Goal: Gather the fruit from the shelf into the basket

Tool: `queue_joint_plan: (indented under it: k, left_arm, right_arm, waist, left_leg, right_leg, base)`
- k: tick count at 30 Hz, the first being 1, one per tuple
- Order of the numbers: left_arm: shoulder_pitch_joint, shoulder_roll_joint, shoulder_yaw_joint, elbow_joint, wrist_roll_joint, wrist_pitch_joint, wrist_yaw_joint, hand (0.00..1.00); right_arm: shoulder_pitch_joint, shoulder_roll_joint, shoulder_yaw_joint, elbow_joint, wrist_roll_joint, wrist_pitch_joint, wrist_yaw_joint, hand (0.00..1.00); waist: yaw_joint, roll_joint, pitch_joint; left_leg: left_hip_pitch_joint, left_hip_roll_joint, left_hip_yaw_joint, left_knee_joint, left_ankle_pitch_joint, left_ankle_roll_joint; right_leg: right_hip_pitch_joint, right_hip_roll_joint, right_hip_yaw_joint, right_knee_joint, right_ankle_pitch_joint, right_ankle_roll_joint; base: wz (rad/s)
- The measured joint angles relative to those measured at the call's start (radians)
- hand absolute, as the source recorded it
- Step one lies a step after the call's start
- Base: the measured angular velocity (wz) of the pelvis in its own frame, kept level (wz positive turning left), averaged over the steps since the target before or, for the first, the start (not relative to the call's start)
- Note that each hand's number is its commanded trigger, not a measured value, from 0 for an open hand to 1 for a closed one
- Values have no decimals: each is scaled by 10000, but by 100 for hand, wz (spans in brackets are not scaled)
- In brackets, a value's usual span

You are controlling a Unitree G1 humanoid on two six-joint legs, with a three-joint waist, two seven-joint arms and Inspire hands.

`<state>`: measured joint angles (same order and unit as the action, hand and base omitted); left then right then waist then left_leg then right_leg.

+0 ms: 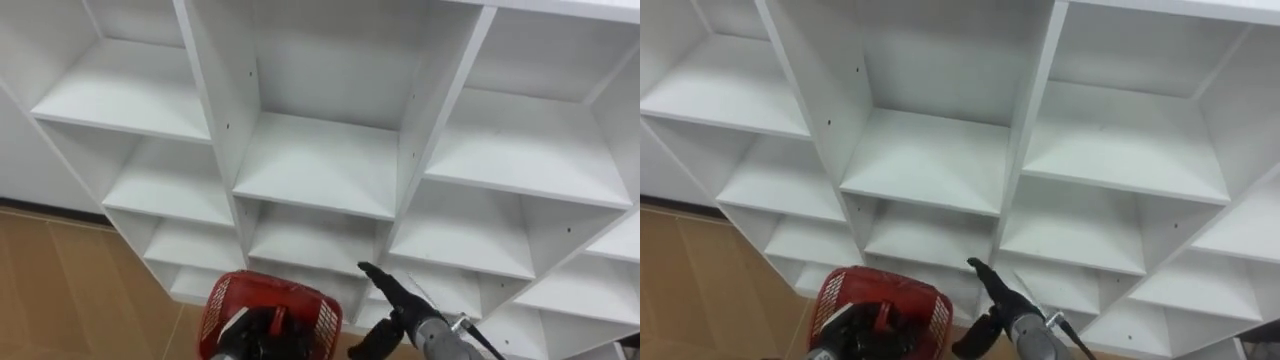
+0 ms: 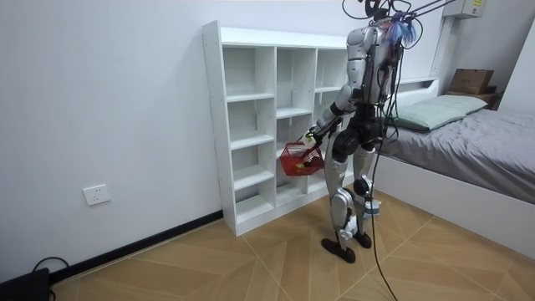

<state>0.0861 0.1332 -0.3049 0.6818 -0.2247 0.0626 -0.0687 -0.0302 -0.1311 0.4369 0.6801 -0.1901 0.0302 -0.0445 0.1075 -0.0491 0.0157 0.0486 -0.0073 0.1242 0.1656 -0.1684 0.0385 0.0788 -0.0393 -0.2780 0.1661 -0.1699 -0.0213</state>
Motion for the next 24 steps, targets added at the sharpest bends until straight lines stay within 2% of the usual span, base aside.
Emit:
queue_joint_plan:
  k: [2,6,10,11,13,15,20,24]
  left_arm:
    - [99,51,285,195,-2,-67,114,100]
    - [497,66,1263,926,-3,-276,225,100]
    - [762,189,1448,1652,-10,-495,605,100]
    - [765,188,1447,2015,0,-578,690,100]
    - [802,187,1472,2406,38,-650,834,100]
    - [821,172,1689,2872,343,-708,886,100]
    - [871,128,2297,3158,1089,-760,1046,100]
    - [924,108,2332,3170,1521,-767,1079,100]
  right_arm:
    - [81,-54,-269,240,518,-125,-48,0]
    - [235,-222,-797,1432,1340,-521,-159,0]
    - [525,-405,-990,2571,2363,-768,-435,0]
    - [574,-410,-1083,3096,2597,-825,-465,0]
    - [706,-426,-1241,3566,2777,-846,-477,0]
    - [887,-403,-1599,4077,3190,-948,-456,0]
    - [1176,-394,-2187,4574,3913,-965,-464,0]
    - [1300,-390,-2300,4830,4200,-949,-413,0]
  waist:
    - [-31,107,59]
    - [-206,210,3]
    - [-256,250,-47]
    - [-259,292,-84]
    - [-327,360,-98]
    - [-495,433,-75]
    - [-487,557,-70]
    - [-499,594,-80]
  left_leg:
    - [66,-4,-2,-2,-16,21]
    - [120,-32,-2,-34,-19,24]
    - [182,-51,-7,-30,-48,46]
    - [185,-51,-7,-30,-71,53]
    - [194,-57,-63,-29,-84,64]
    - [285,-75,-163,-37,-101,74]
    - [324,-67,-137,-7,-165,77]
    - [324,-72,-123,-7,-165,78]
  right_leg:
    - [71,-4,-12,-7,-7,12]
    - [116,-24,-13,-15,-28,41]
    - [261,-20,-33,-136,-31,65]
    - [266,-21,-34,-136,-31,69]
    - [300,-32,-91,-140,-25,82]
    - [430,-42,-166,-159,-33,100]
    - [505,-37,-131,-153,-65,129]
    - [504,-35,-125,-154,-68,131]
  base:
    - [0]
    - [0]
    - [3]
    - [3]
    - [7]
    - [13]
    - [1]
    - [0]
